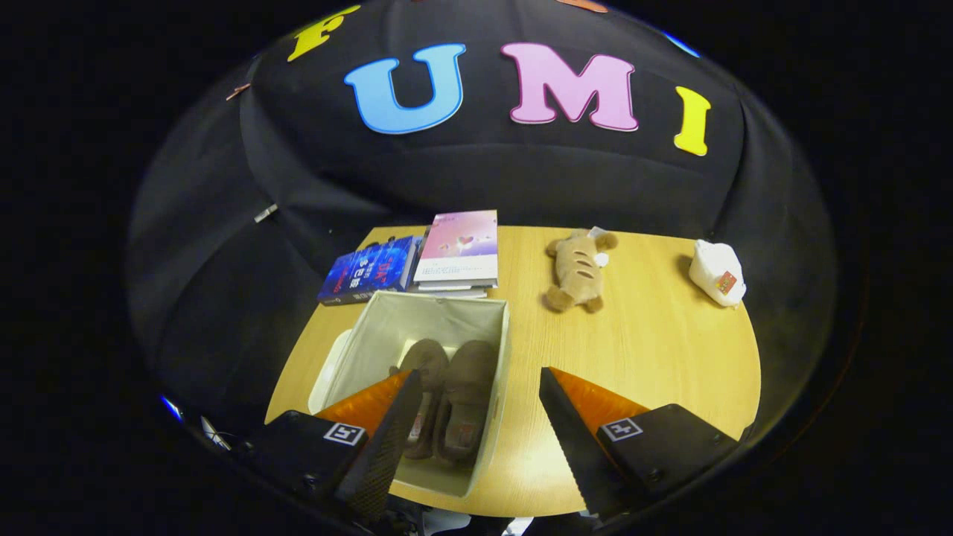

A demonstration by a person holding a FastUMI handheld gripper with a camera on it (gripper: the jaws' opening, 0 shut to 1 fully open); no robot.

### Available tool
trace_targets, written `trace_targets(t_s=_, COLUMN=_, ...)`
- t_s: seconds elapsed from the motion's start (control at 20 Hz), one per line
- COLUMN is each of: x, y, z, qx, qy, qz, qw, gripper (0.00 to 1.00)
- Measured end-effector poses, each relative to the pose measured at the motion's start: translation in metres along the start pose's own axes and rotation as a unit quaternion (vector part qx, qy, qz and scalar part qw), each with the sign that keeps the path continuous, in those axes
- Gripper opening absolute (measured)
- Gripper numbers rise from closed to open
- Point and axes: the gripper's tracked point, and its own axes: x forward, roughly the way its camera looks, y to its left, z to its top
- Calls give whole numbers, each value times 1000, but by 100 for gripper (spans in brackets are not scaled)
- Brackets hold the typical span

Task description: Open the storage box then place both shoes into the box .Put the left shoe in first, then the right shoe, with the right side of both shoes facing outward in a uniform manner.

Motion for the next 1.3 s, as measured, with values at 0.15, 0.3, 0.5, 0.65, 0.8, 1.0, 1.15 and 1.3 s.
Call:
trace_targets(t_s=0.15, x=-29, y=-37, z=22, qx=14, qy=-46, qz=-3, qw=999, gripper=98)
trace_targets(t_s=0.3, x=-59, y=-84, z=41, qx=16, qy=-96, qz=-18, qw=995, gripper=98)
trace_targets(t_s=0.5, x=-93, y=-146, z=56, qx=-1, qy=-162, qz=-48, qw=986, gripper=99)
trace_targets(t_s=0.65, x=-112, y=-177, z=58, qx=-17, qy=-199, qz=-59, qw=978, gripper=99)
trace_targets(t_s=0.8, x=-128, y=-199, z=56, qx=-21, qy=-223, qz=-60, qw=973, gripper=99)
trace_targets(t_s=1.0, x=-144, y=-215, z=55, qx=-23, qy=-247, qz=-54, qw=967, gripper=99)
trace_targets(t_s=1.15, x=-150, y=-217, z=56, qx=-37, qy=-258, qz=-47, qw=964, gripper=99)
trace_targets(t_s=1.3, x=-145, y=-215, z=59, qx=-49, qy=-260, qz=-41, qw=964, gripper=98)
